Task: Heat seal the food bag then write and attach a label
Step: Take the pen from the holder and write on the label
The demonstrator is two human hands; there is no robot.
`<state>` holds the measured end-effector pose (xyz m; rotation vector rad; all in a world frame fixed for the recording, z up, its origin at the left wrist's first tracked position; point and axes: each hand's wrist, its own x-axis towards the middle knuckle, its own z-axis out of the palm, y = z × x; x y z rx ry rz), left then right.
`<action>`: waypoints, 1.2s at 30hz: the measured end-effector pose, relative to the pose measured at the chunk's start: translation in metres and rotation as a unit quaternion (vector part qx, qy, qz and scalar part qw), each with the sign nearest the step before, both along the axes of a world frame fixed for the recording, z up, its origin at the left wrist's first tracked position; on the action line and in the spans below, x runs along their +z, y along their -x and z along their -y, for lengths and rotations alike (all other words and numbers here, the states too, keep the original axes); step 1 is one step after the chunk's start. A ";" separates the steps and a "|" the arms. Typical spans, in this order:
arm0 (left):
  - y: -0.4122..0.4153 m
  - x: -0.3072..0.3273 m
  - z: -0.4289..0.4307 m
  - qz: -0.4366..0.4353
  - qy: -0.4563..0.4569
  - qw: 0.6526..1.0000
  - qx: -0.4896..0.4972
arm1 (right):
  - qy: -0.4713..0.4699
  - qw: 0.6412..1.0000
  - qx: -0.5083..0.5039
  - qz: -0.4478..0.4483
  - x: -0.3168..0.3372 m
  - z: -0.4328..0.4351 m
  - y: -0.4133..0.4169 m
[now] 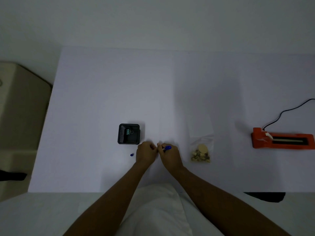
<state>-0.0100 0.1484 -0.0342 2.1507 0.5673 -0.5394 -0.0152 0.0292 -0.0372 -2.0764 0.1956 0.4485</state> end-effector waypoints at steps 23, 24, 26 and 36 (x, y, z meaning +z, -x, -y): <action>0.000 0.001 0.000 -0.012 -0.005 1.000 -0.005 | 0.018 1.000 -0.016 0.013 -0.001 0.005 0.002; 0.000 0.001 0.000 -0.011 -0.002 1.000 -0.004 | 0.017 1.000 -0.017 0.011 -0.002 0.004 0.002; 0.000 0.002 0.001 -0.011 0.000 1.000 -0.001 | 0.011 1.000 -0.016 0.004 -0.002 0.003 0.002; 0.001 0.001 0.000 -0.003 -0.003 1.000 -0.007 | 0.001 0.999 -0.037 -0.006 0.001 0.008 0.004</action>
